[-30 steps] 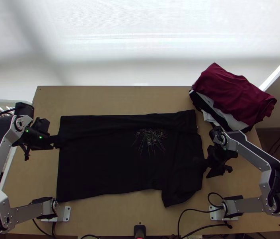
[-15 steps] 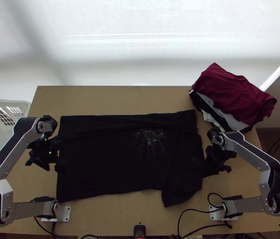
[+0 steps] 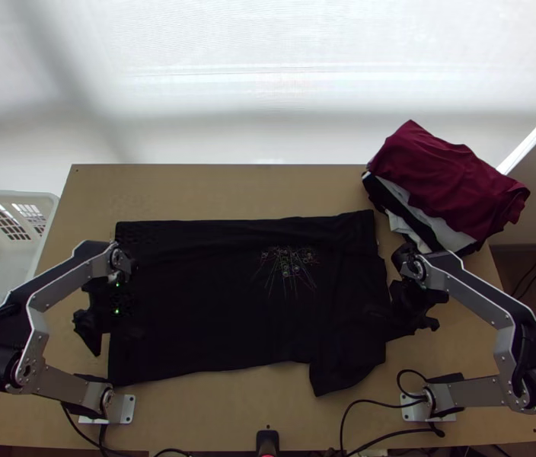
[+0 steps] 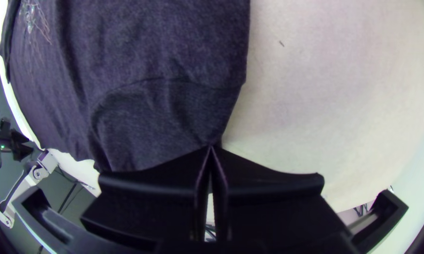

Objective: Fold the t-shirt

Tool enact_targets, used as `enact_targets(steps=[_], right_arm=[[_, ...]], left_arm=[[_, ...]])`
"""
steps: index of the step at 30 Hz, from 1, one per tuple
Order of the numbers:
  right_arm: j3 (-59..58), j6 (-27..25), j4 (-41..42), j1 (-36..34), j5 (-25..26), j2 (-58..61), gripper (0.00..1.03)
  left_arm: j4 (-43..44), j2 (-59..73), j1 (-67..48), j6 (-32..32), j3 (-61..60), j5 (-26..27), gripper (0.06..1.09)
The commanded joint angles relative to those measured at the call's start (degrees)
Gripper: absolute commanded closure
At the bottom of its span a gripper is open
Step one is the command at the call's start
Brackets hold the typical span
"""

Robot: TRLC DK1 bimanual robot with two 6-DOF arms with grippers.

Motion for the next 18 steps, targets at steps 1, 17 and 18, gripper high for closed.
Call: enact_targets(steps=[1,17,18], right_arm=[[-1.46,-0.56,-0.75,-0.06,-0.40,-0.76,1.00],[-1.37,-0.30,-0.75,-0.15,-0.40,-1.47,1.00],[-1.37,-0.30,-0.75,-0.15,-0.40,-1.73,1.00]], left_arm=[[0.90,1.31,-1.14,-1.43,-4.71,-1.26,0.13],[9.25,5.36,-3.25,-2.75,-8.57,-0.91,0.29],[9.33,5.71,-3.16,-2.75,-8.66,-0.91,0.29]])
